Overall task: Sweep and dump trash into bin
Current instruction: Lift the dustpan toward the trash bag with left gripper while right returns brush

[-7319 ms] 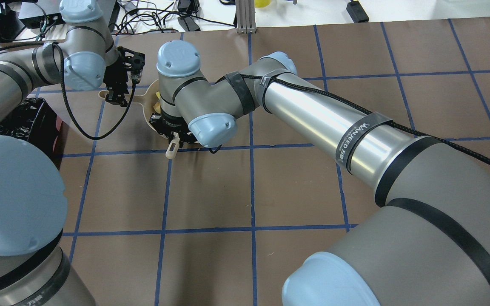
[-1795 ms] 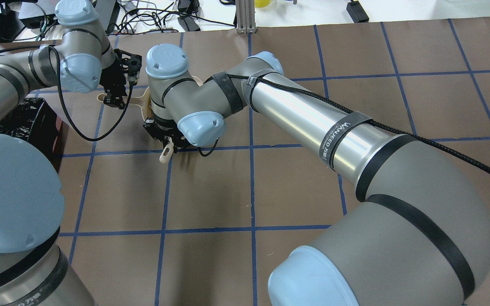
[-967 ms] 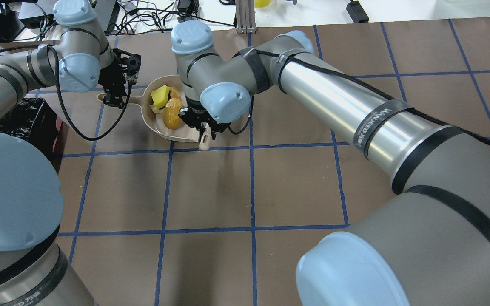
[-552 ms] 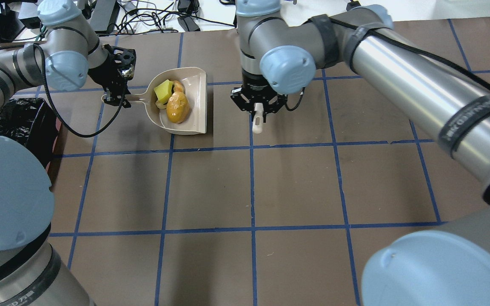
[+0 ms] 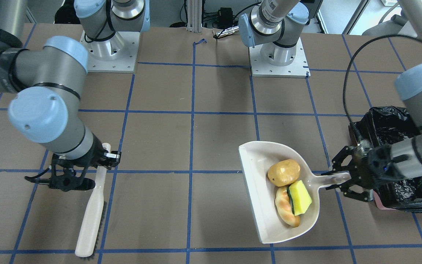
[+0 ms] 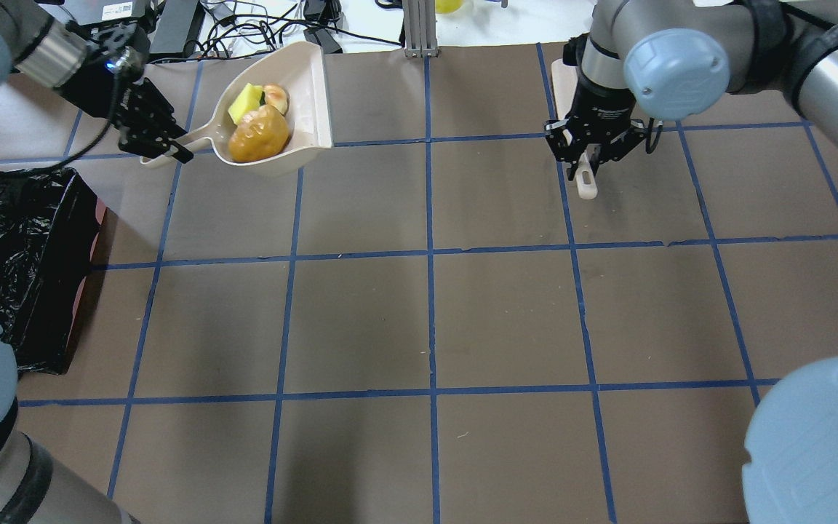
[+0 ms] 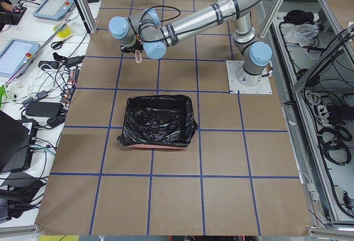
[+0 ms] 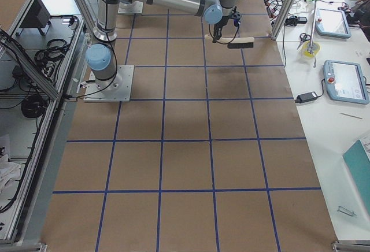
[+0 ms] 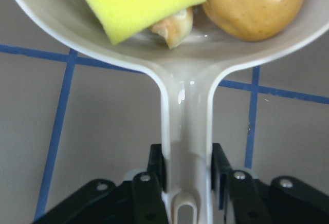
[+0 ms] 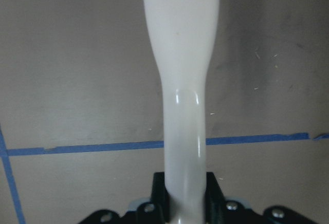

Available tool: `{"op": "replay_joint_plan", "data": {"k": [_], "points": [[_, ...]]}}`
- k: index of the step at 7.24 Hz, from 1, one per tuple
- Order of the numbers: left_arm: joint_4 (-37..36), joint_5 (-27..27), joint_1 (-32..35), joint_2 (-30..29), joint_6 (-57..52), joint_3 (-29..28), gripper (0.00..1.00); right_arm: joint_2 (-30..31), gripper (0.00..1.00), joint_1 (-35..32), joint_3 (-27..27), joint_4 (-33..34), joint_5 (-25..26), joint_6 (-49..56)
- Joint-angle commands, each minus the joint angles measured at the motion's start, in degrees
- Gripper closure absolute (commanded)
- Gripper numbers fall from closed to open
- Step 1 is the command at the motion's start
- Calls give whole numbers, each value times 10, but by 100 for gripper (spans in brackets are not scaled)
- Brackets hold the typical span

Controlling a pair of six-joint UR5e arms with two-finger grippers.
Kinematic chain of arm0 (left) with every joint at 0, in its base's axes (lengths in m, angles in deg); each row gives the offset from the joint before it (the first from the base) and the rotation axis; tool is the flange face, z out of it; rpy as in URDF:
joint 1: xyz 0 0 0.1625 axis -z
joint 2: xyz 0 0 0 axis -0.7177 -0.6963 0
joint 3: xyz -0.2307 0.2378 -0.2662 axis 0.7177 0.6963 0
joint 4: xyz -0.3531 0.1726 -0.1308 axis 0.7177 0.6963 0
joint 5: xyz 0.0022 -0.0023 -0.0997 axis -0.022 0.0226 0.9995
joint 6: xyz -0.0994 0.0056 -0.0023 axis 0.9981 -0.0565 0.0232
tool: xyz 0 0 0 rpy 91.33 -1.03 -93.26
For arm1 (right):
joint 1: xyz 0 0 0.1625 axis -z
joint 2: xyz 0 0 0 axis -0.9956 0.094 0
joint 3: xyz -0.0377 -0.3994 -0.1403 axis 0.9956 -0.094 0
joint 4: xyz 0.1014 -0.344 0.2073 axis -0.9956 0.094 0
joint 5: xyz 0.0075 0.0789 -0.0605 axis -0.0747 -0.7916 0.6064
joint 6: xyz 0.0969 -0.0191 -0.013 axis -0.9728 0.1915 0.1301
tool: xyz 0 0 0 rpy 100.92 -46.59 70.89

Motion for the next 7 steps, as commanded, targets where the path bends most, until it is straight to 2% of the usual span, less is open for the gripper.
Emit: {"op": "replay_joint_plan", "data": {"k": [1,2,5,7], "points": [[143,-40,-87,15,-77,-81,100,14,100,75,36,1,2,97],[143,-112,-125,10,-115,-95,100,15,100,104,48,4,2,137],[135,-239,-220,-5,-222,-161,100,8,100,178,55,10,2,213],[31,-332,-230,-1,-260,-178,100,6,100,182,72,29,2,213]]}}
